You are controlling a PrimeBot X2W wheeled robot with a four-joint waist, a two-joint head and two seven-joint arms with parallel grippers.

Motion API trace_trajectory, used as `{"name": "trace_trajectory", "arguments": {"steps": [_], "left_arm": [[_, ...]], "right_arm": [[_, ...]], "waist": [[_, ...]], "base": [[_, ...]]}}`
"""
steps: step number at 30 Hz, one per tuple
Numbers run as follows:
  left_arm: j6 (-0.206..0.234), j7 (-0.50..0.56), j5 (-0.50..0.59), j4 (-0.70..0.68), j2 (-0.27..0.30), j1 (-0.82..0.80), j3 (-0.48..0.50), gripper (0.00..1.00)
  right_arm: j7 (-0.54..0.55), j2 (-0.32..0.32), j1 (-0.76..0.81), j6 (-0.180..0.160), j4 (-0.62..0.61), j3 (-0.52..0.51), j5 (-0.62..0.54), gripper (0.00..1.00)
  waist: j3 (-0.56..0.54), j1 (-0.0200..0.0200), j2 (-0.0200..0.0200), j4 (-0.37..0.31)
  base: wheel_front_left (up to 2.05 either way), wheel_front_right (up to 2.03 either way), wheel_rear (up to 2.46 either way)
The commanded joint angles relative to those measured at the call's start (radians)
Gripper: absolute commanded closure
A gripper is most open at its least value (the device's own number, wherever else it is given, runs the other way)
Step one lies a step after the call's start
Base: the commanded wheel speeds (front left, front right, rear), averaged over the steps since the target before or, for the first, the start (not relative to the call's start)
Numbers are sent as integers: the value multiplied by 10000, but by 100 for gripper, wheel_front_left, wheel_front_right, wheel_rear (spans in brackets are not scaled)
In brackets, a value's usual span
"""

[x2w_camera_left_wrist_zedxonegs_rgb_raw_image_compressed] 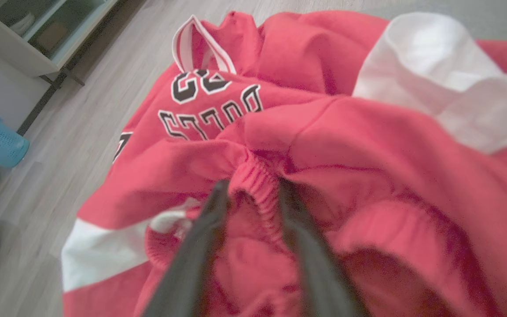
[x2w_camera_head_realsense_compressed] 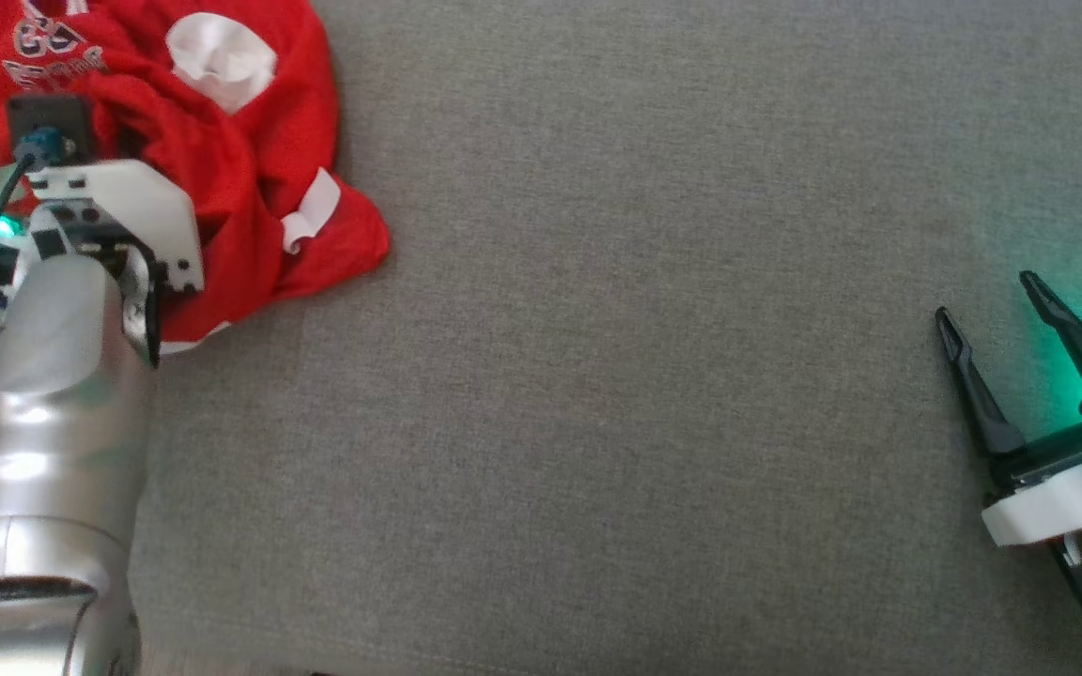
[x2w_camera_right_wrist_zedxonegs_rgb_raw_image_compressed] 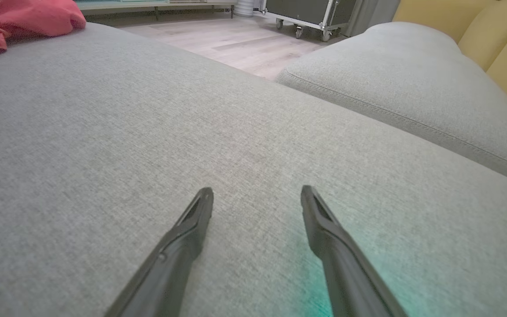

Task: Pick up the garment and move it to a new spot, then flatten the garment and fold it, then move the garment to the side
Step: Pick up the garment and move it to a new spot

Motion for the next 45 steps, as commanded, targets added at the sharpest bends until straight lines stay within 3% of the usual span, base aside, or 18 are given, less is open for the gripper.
{"name": "trace_trajectory", "arguments": {"steps": [1,5,12,16,20,21,23,24,29,32,38,45], "left_arm": [[97,-391,-31,-244,670,-499,237,100],[281,-1230,60,-330,763,-783,119,100],[189,-2170,584,-1304,1084,-1509,-524,100],[-184,-2323,821,-2241,1118,-1901,-983,100],[-970,-2185,394,-3143,766,-2074,-1135,100],[-970,-2185,394,-3143,766,-2074,-1135,100],[-1367,-1921,243,-3630,658,-2065,-1336,100],[-1367,-1921,243,-3630,658,-2065,-1336,100],[-1734,-1461,-95,-4443,343,-2052,-1710,100],[-1894,-1275,-686,-4843,-117,-2035,-1910,100],[-1993,-677,-2060,-4881,-1008,-1692,-2438,100],[-1785,-459,-2841,-3475,-1304,-530,-2994,100]], "right_arm": [[-136,-230,-35,-7,-283,70,63,0],[-136,9,-112,-7,-141,203,70,0],[-136,754,-157,-7,222,507,40,0],[-136,1344,-86,-7,465,635,0,0],[-136,1865,105,-7,653,772,-161,0],[-136,1865,105,-7,653,772,-161,0],[-136,2198,271,-7,745,955,-254,0],[-136,2198,271,-7,745,955,-254,0],[-136,2643,512,-7,762,1047,-385,0],[-136,2842,544,-7,731,1087,-447,0],[-136,3173,514,-7,601,1201,-470,0],[-136,3330,361,-7,527,1360,-347,0]], "waist": [[56,-2,0,-76],[-316,-2,0,-80],[-1649,-2,0,-319],[-2599,-2,0,-756],[-3411,-2,0,-1428],[-3411,-2,0,-1428],[-4008,-2,0,-2136],[-4008,-2,0,-2136],[-4590,-2,0,-3417],[-4714,-2,0,-4119],[-4677,-2,0,-5293],[-4078,-2,0,-6229]], "base": [[0,0,0],[0,0,0],[0,0,0],[0,0,0],[0,0,0],[0,0,0],[0,0,0],[0,0,0],[0,0,0],[0,0,0],[0,0,0],[0,0,0]]}}
